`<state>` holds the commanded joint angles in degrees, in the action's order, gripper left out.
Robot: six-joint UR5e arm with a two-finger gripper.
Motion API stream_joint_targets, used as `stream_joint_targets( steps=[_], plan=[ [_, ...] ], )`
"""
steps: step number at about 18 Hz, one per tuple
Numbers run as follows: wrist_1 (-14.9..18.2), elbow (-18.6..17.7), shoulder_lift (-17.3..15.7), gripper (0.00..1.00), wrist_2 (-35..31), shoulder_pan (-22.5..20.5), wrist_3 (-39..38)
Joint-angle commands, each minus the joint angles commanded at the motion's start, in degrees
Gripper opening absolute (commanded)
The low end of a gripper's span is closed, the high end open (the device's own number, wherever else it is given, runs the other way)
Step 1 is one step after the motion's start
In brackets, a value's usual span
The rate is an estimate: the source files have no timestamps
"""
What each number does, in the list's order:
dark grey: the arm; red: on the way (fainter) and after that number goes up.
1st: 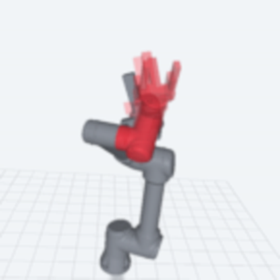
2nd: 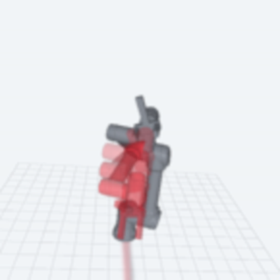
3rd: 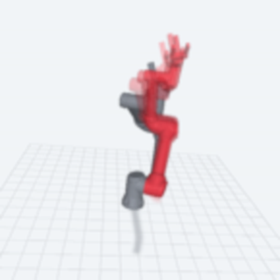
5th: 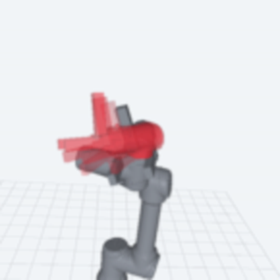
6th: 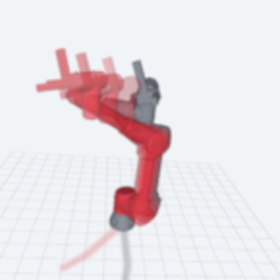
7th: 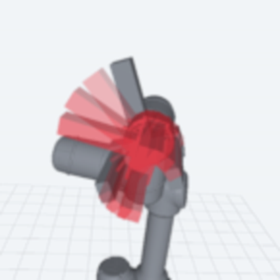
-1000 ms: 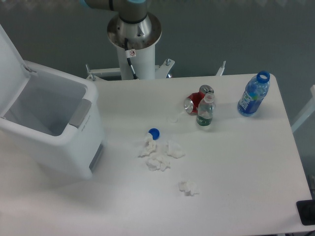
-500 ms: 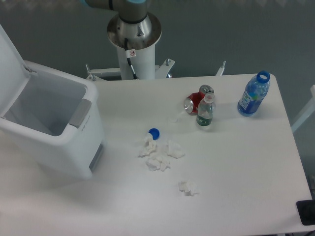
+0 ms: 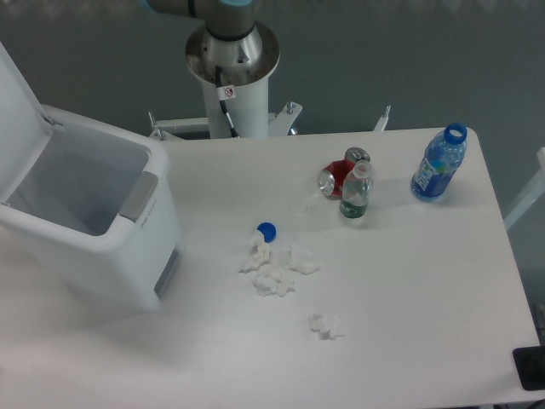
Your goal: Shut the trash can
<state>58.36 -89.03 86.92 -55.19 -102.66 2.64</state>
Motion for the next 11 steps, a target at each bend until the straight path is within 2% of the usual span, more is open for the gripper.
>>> stream_joint_targets(
  steps=[11],
  plan=[
    [0.0,-0.53,0.0,1.0,-2.99,-0.09,0.18]
  ],
)
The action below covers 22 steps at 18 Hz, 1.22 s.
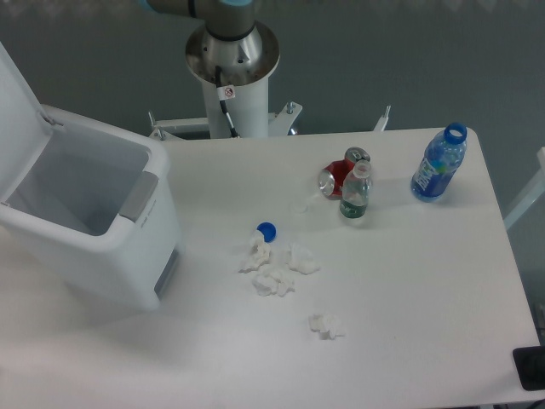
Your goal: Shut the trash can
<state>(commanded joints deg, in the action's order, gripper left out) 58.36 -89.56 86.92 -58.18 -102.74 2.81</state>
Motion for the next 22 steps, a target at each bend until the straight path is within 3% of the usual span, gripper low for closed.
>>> stream_joint_targets(
  steps=[22],
  plan=[
    [-1.58,-0.35,0.09,1.0,-4.12,-0.09,0.88]
  ],
)
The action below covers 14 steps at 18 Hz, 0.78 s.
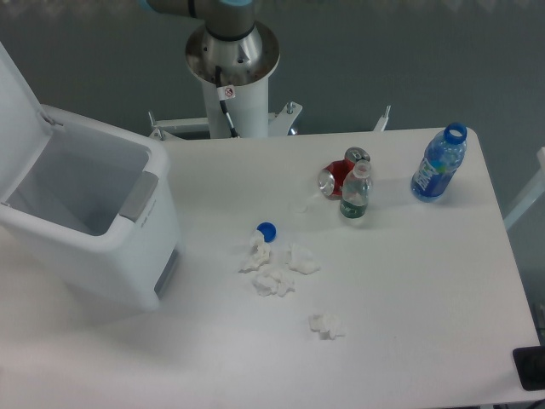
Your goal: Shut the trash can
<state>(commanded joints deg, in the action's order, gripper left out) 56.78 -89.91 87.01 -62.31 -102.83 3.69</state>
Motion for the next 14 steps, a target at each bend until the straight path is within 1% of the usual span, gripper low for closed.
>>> stream_joint_targets(
  steps=[8,12,14],
  plan=[
    [0.17,-0.26,-0.26,1.0,-1.49,-1.58,0.09],
    [0.09,-0.53,-0.26,1.0,-8.17,-2.11,0.09],
    [0.09,-0.53,-0.26,1.0,-8.53,-3.16,0.18]
  ],
)
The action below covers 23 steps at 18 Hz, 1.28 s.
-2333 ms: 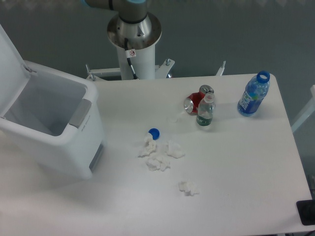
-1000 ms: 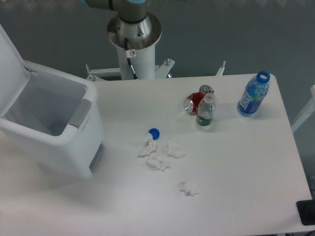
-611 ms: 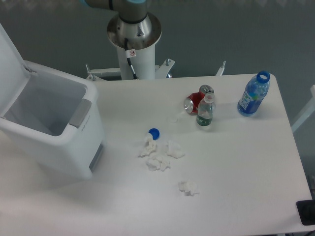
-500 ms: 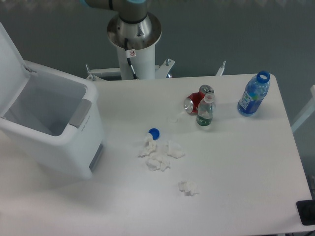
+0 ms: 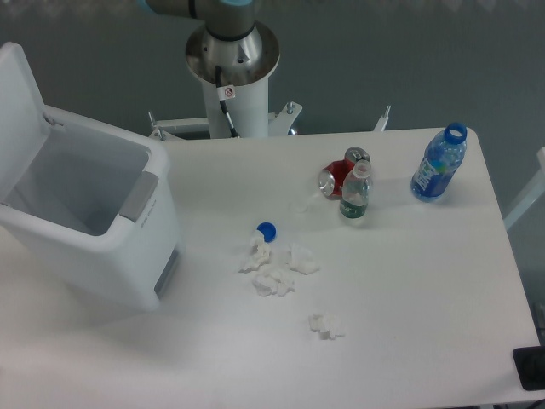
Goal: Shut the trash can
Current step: 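Lower the gripper onto the raised trash can lid edge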
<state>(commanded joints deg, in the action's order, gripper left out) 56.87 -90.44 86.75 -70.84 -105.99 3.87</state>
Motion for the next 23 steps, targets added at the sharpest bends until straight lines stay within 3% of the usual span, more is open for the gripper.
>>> stream_joint_targets(
  steps=[9,23],
  plan=[
    [0.09,-0.35,-0.53,1.0,-0.26,-4.22,2.02],
    [0.17,-1.84,0.09,1.0,-2.99,-7.03,6.49]
  ],
)
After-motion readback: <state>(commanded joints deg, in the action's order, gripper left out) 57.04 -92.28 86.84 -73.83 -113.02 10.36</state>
